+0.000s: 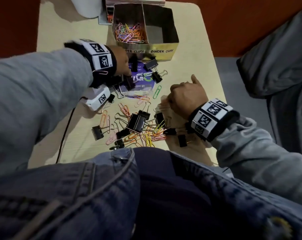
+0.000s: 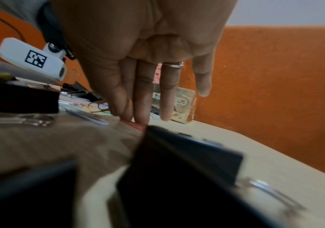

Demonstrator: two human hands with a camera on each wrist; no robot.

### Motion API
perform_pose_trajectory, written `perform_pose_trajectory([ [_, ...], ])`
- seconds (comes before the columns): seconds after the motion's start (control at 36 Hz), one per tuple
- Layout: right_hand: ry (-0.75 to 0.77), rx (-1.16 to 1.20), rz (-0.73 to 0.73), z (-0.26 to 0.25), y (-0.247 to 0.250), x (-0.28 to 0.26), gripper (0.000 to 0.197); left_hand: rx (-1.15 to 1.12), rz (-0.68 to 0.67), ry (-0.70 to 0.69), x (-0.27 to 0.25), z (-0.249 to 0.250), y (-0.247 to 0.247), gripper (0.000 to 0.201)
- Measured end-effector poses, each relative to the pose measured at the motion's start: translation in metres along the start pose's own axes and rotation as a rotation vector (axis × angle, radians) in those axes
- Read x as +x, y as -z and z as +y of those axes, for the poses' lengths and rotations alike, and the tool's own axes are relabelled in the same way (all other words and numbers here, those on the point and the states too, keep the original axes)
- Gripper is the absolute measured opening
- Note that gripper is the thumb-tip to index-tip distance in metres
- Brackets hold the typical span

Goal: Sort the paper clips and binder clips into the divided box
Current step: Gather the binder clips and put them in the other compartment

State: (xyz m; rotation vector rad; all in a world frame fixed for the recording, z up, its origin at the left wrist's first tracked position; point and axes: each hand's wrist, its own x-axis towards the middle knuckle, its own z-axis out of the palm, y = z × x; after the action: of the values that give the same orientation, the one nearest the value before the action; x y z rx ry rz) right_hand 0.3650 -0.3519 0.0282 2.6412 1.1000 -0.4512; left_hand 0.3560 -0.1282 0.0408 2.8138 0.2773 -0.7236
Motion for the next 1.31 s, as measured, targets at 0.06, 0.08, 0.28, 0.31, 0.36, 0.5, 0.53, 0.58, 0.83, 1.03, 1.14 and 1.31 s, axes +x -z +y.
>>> perform_pose_trajectory([
  [0.06, 0.023, 0.013, 0.011, -0.009, 0.003, 0.006, 0.032, 0.052, 0.020, 0.017, 0.001, -0.003, -0.001, 0.029],
  [0.08, 0.037, 0.015, 0.023, -0.012, 0.004, 0.008, 0.030, 0.071, 0.051, 0.015, 0.000, -0.005, -0.002, 0.026],
  [0.28, 0.044, 0.001, 0.055, -0.007, 0.013, 0.013, 0.036, 0.132, 0.078, -0.185, -0.017, 0.006, -0.018, 0.023],
  [0.31, 0.070, -0.042, 0.026, -0.005, 0.014, 0.013, 0.040, 0.177, 0.030, -0.205, -0.021, 0.010, -0.023, 0.026],
  [0.36, 0.127, -0.134, -0.002, -0.005, 0.012, 0.013, 0.042, 0.254, -0.019, -0.240, -0.025, 0.017, -0.036, 0.028],
  [0.5, 0.167, -0.163, 0.056, -0.018, 0.011, 0.023, 0.033, 0.264, 0.013, -0.272, -0.024, 0.025, -0.042, 0.017],
  [0.53, 0.173, -0.152, 0.066, -0.021, 0.012, 0.026, 0.031, 0.257, 0.010, -0.291, -0.023, 0.026, -0.040, 0.015],
  [0.58, 0.184, -0.124, 0.077, -0.023, 0.015, 0.030, 0.028, 0.246, -0.019, -0.322, -0.024, 0.022, -0.037, 0.021],
  [0.83, 0.062, -0.151, -0.025, -0.012, 0.020, 0.029, 0.034, 0.283, -0.038, -0.276, -0.033, -0.005, -0.052, 0.045],
  [1.03, 0.095, -0.074, -0.002, -0.029, 0.023, 0.051, 0.026, 0.302, -0.006, -0.216, -0.022, 0.013, -0.043, 0.033],
  [1.14, 0.093, 0.059, -0.037, -0.027, 0.032, 0.055, 0.028, 0.323, -0.009, -0.224, -0.018, 0.016, -0.040, 0.029],
  [1.31, 0.013, 0.144, -0.043, -0.009, 0.031, 0.047, 0.035, 0.318, -0.043, -0.220, -0.028, 0.004, -0.048, 0.056],
])
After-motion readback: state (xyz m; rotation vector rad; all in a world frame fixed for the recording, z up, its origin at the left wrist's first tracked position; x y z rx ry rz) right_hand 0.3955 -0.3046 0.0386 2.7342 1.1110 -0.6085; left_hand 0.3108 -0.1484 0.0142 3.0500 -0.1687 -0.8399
